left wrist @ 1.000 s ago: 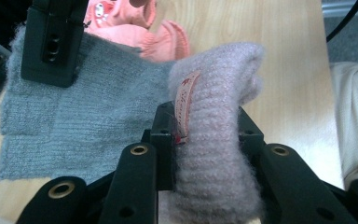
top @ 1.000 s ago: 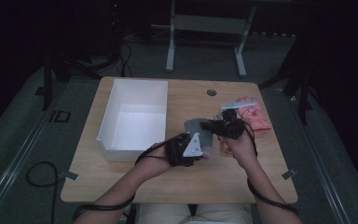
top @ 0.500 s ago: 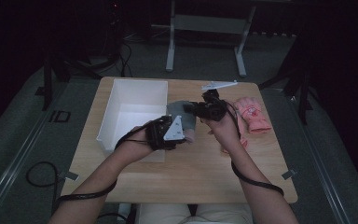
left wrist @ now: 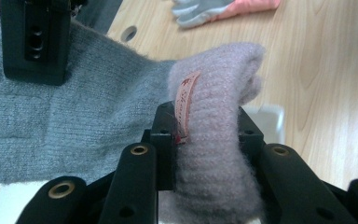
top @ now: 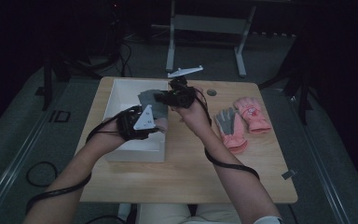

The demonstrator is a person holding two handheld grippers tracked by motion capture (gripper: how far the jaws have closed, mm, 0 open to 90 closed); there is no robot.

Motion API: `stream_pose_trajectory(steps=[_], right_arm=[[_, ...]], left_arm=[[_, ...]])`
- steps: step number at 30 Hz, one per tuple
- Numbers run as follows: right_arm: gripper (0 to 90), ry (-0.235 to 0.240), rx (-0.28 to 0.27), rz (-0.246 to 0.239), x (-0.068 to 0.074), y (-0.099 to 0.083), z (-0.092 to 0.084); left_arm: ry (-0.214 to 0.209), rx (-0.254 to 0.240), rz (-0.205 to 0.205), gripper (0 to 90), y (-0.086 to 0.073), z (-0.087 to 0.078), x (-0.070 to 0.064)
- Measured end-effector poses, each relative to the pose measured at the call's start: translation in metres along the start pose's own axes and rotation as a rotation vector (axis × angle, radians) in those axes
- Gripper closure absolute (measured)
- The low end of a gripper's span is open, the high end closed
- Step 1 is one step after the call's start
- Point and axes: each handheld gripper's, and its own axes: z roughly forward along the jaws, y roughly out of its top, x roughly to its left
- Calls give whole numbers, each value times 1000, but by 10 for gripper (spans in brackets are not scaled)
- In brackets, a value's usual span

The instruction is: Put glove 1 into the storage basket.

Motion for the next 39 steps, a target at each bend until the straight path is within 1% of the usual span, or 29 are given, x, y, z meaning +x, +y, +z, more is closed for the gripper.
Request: stream_pose_trajectory(steps=[2,3,4,7,8,10,11,12,15,17,18,19,20,21,22,23,24,26,27,28,30,31,32,33,35,36,37,38,39], right_arm=[[736,9,4,-4,3,4,11],[736,14,12,-4,4,5,16],[736,19,16,-5,5,5,22],[736,26,38,8,4,2,39],[736,27,45,16,3,1,43],[736,26,71,27,0,-5,55],[737,26,80,35,-1,-7,59],[736,24,93,40,-2,-10,65],[736,16,121,57,-8,-17,76],[736,5,137,80,-12,-22,81],[736,-5,147,79,-14,-23,84],[736,-13,157,82,-15,-25,86],[735,-15,167,87,-17,-26,88],[735,-21,175,87,-17,-27,90],[734,-24,174,83,-17,-26,90],[731,-30,184,80,-17,-25,91],[723,-40,202,65,-16,-24,93],[696,-45,223,54,-15,-22,96],[680,-54,231,48,-14,-22,96],[660,-58,235,41,-14,-22,96],[661,-76,227,37,-16,-22,95],[657,-62,227,50,-18,-23,93],[652,-49,220,65,-21,-23,92],[651,-54,219,63,-22,-24,90],[634,-49,213,64,-24,-24,86],[631,-48,207,67,-25,-24,83],[627,-49,199,66,-25,-23,80],[615,-43,193,66,-26,-23,77],[603,-39,186,64,-26,-23,74]], left_arm=[[-7,1,4,689,-10,-2,4],[-8,3,16,689,-15,-1,6],[-10,18,28,688,-20,0,7],[-42,36,29,687,-31,6,10],[-56,54,39,687,-35,10,10],[-71,77,43,686,-39,16,10],[-83,98,56,687,-41,21,10],[-84,127,77,686,-42,27,9],[-101,155,97,686,-44,37,9],[-114,192,122,686,-46,48,8],[-114,223,152,686,-46,52,8],[-118,239,170,685,-46,56,7],[-122,249,177,686,-46,60,6],[-115,258,190,685,-46,62,5],[-116,270,203,686,-45,65,5],[-125,278,201,686,-44,69,5],[-133,285,204,685,-43,71,5],[-137,292,206,685,-45,76,6],[-151,287,191,684,-47,78,8],[-160,293,184,684,-48,81,9],[-178,307,176,683,-51,86,11],[-192,317,163,682,-53,90,12],[-201,334,161,680,-53,93,12],[-224,350,152,678,-54,96,12],[-234,385,160,664,-55,101,11],[-249,388,151,653,-56,102,11],[-256,383,133,636,-57,103,10],[-255,400,132,613,-57,102,11],[-255,407,122,594,-56,102,12]])
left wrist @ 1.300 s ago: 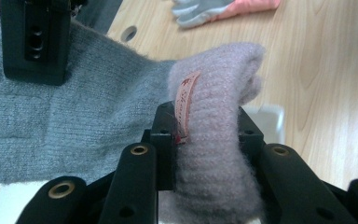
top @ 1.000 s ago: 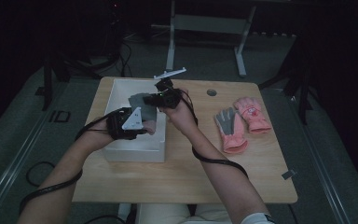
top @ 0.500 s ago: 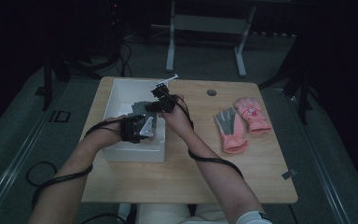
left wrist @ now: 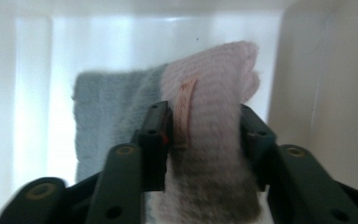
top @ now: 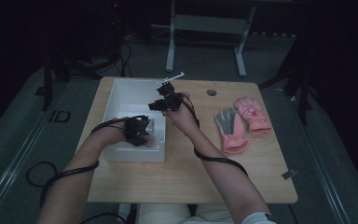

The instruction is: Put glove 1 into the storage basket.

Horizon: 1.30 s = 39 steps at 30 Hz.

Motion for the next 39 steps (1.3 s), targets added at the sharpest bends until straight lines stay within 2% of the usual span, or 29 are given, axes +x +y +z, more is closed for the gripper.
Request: stream_pose_trajectory(steps=[6,9,10,11,14,16,19,20,24,26,27,30,31,33,34,36,39], right_arm=[[563,37,-49,-9,-2,-3,-27],[557,39,-60,-8,-2,-5,-36],[556,39,-66,-8,-3,-6,-40],[558,36,-82,-10,-5,-10,-52],[558,30,-103,-21,-7,-18,-68],[558,30,-118,-30,-10,-25,-79],[559,12,-130,-41,-16,-37,-93],[560,5,-128,-47,-18,-41,-96],[562,-28,-132,-76,-30,-55,-112],[567,-44,-134,-71,-38,-62,-119],[569,-48,-139,-69,-42,-66,-123],[578,-77,-155,-69,-55,-77,-133],[590,-85,-158,-63,-60,-82,-137],[598,-103,-162,-47,-69,-89,-143],[604,-113,-160,-45,-74,-93,-146],[610,-131,-154,-40,-82,-101,-151],[620,-168,-144,-42,-94,-113,-159]], left_arm=[[24,-21,-49,511,2,-10,2],[17,-38,-70,482,2,-16,3],[24,-77,-94,482,3,-24,3],[27,-83,-103,482,3,-29,4],[40,-104,-124,484,4,-41,4],[35,-133,-151,484,5,-48,4],[36,-166,-169,492,8,-60,5],[41,-179,-179,493,10,-64,5],[42,-291,-232,518,16,-81,8],[49,-322,-244,523,21,-87,8],[35,-348,-253,531,24,-90,8],[27,-368,-264,540,35,-95,7],[41,-366,-262,540,39,-96,7],[27,-383,-287,540,43,-98,9],[38,-376,-300,541,46,-98,10],[32,-371,-315,540,52,-98,9],[29,-356,-309,539,65,-95,3]])
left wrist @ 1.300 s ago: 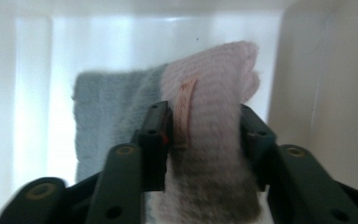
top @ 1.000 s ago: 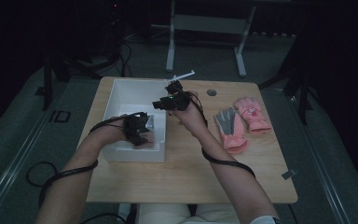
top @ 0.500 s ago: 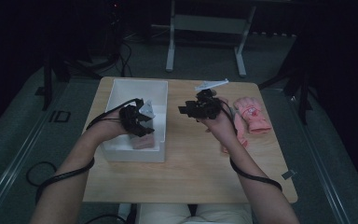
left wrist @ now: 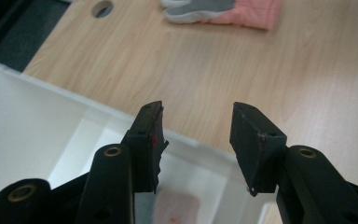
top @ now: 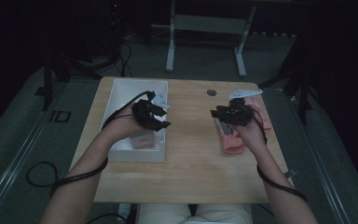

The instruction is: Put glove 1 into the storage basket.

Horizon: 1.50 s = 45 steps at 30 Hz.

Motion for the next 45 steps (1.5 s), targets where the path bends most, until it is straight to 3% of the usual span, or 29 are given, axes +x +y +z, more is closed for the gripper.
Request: stream_pose_trajectory(steps=[6,11,14,19,23,24,28,30,35,38,41,45], right_arm=[[642,-72,-29,-8,-25,-24,-16],[646,-112,-17,21,-45,-40,-23],[646,-130,-14,26,-54,-46,-24],[654,-151,14,30,-64,-50,-18],[653,-146,33,32,-68,-53,-11],[652,-148,45,32,-71,-57,-3],[642,-148,64,40,-74,-63,9],[639,-150,90,41,-75,-68,17],[628,-143,127,38,-75,-77,34],[620,-144,143,33,-76,-88,47],[608,-153,163,25,-76,-94,55],[598,-155,176,-10,-75,-98,60]], left_arm=[[-24,-9,20,499,13,12,-25],[-49,-22,35,448,21,26,-51],[-48,-25,47,421,26,35,-69],[-81,-47,35,374,25,58,-96],[-93,-42,48,325,18,75,-110],[-97,-40,52,286,11,87,-119],[-123,-35,36,194,-4,104,-129],[-161,-56,20,145,-11,109,-133],[-197,-72,9,85,-26,116,-144],[-167,-64,-8,15,-36,123,-150],[-127,-79,-18,14,-47,127,-157],[-111,-82,-17,13,-57,133,-166]])
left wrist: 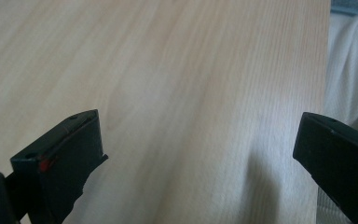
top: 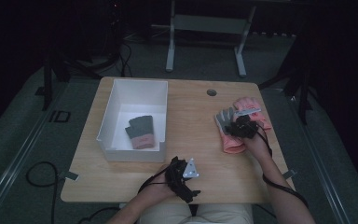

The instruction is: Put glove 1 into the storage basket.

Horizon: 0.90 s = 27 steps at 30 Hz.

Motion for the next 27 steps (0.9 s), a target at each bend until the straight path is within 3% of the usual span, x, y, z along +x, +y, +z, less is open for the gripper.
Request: stream_pose_trajectory(steps=[6,9,15,21,27], right_arm=[[641,-16,28,-63,4,-3,8],[741,10,42,-23,5,-4,13],[876,-7,47,78,6,-2,10],[893,-40,12,151,15,8,-15],[894,-55,-86,193,39,21,-65]], left_arm=[[25,-41,-10,14,-8,-2,-9],[39,-45,-10,14,-10,-4,-11],[39,-63,-37,14,-16,-6,-12],[52,-60,-37,14,-19,-5,-11],[54,-71,-28,14,-20,-4,-11]])
